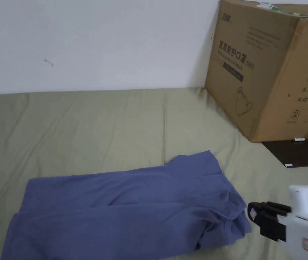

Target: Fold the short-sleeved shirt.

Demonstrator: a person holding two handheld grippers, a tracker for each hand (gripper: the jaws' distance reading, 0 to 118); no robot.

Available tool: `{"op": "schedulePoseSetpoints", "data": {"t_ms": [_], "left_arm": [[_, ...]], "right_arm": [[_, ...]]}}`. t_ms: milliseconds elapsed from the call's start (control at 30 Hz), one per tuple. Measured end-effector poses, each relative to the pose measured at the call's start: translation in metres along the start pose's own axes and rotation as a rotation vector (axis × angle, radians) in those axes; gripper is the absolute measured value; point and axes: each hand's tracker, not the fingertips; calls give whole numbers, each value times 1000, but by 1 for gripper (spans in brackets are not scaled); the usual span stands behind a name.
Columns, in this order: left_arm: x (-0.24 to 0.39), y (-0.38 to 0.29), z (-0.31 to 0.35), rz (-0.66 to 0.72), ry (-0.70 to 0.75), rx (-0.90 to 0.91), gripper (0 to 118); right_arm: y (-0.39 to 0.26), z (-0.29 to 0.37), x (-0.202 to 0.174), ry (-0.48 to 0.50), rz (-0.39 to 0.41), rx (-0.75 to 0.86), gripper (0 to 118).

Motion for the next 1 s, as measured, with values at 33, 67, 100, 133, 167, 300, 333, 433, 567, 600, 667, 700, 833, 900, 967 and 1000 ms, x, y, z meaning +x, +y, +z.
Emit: {"op": "schedulePoseSetpoints", "data": {"t_ms": [33,67,100,133,167,300,333,433,567,600,667,700,833,900,967,1000], "left_arm": [[-3,-5,-1,34,-6,-20,1],[-4,-9,-4,65,-17,-31,1],[-6,-14,-5,74,-13,-41,1],[-7,-19,-8,74,-4,-54,1],[-8,-22,-10,70,2,-71,1],[-14,-32,-20,70,18,-117,1],[-14,-33,-21,73,19,-123,1],[-19,-37,-32,72,26,-145,1],[-28,-45,-47,110,4,-216,1],[-29,-48,-50,113,11,-234,1],[-33,-52,-61,94,31,-287,1],[-35,-54,-67,90,38,-309,1],[-50,-57,-98,103,38,-448,5],[-61,-59,-118,118,12,-536,12],[-69,-67,-142,104,35,-625,49],[-68,-70,-151,93,49,-676,82]], "right_arm": [[2,-21,12,-15,-7,-74,1],[3,-41,22,-13,-3,-161,1],[5,-62,33,-23,-5,-245,13],[4,-82,42,-52,-9,-320,48],[2,-101,49,-93,-7,-382,105],[1,-152,65,-183,-19,-432,117],[4,-162,67,-192,-33,-451,117],[6,-176,71,-181,-49,-476,104],[12,-171,55,-185,37,-493,69],[15,-166,49,-175,69,-476,41],[15,-153,37,-175,143,-421,7],[16,-147,31,-153,158,-395,7],[16,-130,26,-139,138,-381,7],[19,-122,28,-144,118,-361,7],[19,-113,29,-126,91,-352,7],[17,-109,29,-115,80,-345,7]]}}
